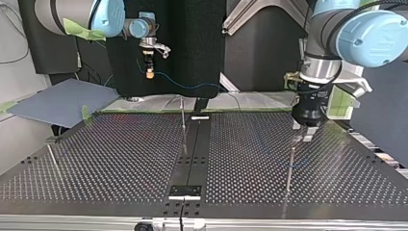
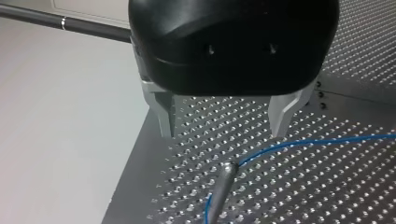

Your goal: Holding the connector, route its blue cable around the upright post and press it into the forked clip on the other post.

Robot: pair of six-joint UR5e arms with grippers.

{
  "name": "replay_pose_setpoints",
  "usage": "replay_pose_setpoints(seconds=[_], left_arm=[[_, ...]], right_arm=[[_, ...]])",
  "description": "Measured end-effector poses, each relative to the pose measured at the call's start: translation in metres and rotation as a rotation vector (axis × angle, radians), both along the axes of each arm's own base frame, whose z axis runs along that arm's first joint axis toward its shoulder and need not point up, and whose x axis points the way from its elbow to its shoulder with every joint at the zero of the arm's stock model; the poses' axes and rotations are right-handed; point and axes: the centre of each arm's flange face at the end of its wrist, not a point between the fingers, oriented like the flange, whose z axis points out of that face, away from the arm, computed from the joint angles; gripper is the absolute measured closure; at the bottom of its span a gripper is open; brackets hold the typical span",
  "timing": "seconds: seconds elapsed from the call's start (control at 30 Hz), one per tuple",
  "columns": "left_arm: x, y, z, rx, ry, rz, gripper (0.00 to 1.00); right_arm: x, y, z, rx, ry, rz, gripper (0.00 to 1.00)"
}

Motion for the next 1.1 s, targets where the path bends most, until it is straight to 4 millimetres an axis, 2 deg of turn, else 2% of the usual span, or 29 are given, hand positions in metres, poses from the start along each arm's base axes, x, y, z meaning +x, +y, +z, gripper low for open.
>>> replay_pose_setpoints(seconds=[1.1], left_arm=[[-0.018,0.007,0.001,0.004,0.242,0.021,0.0]], right_arm=[[0.002,0.001,0.0,0.004,0.001,0.008,1.0]])
